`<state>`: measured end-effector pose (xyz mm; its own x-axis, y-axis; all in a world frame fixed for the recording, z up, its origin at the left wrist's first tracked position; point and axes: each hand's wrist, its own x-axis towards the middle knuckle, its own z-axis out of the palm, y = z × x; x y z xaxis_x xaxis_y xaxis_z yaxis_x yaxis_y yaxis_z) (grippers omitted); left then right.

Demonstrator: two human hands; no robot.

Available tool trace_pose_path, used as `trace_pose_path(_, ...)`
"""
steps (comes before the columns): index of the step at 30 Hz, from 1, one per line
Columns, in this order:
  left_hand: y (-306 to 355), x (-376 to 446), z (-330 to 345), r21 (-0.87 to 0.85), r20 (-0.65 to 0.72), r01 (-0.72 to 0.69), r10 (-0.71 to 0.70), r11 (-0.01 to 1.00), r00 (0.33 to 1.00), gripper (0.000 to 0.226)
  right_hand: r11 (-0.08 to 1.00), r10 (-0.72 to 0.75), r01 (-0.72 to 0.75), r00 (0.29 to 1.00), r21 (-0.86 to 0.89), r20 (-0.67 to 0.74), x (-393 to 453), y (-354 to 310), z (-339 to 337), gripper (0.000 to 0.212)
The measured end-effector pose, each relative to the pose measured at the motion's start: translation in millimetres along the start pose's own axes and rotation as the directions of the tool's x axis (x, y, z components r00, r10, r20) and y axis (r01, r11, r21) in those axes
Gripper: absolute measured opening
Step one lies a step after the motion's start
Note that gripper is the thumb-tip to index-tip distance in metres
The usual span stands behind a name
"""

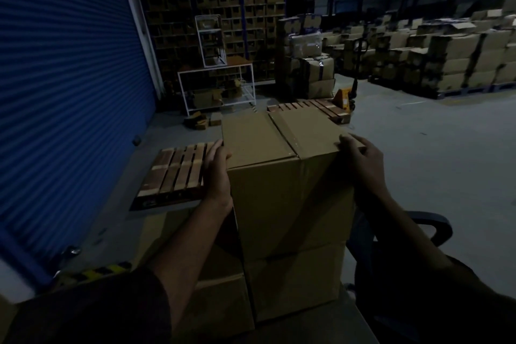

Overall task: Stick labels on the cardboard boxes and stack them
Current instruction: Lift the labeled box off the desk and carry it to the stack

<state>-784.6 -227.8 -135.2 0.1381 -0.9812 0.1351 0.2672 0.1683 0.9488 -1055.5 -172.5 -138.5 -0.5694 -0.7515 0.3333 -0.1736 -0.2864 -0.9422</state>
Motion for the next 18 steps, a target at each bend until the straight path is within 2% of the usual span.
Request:
trace_pose_path(1,1,-2,-1,0.009,0.016,-0.016,0.016,1.000,1.000,0.060,1.000,-0.014,0.014,1.000,-0.016,-0.002,-1,2,0,0.046)
trace_pose_path(4,4,-5,-3,0.041,0.048,-0.109,0.107,0.993,0.993,0.046,0.988,-0.060,0.055,0.998,-0.141,-0.029,-1,3,1,0.052)
trace_pose_path(7,9,-5,-7,0.117,0.096,-0.261,0.251,0.958,0.963,0.042,0.888,-0.293,0.229,0.950,-0.398,-0.106,-7,-6,5,0.045)
trace_pose_path(9,15,-8,-8,0.143,0.147,-0.321,0.301,0.936,0.942,0.040,0.783,-0.449,0.357,0.891,-0.509,-0.066,-19,-17,10,0.039)
trace_pose_path(11,21,-12,-9,0.168,0.193,-0.381,0.349,0.909,0.917,0.038,0.733,-0.523,0.438,0.852,-0.521,-0.019,-35,-28,19,0.035)
trace_pose_path(14,31,-25,-16,0.235,0.258,-0.498,0.441,0.835,0.860,0.053,0.678,-0.582,0.536,0.809,-0.503,0.077,-61,-46,39,0.032)
trace_pose_path(16,33,-33,-28,0.316,0.255,-0.551,0.491,0.772,0.833,0.056,0.673,-0.599,0.592,0.788,-0.444,0.143,-83,-61,59,0.029)
trace_pose_path(18,36,-44,-49,0.368,0.235,-0.569,0.519,0.736,0.822,0.050,0.675,-0.613,0.640,0.763,-0.368,0.204,-107,-73,84,0.025)
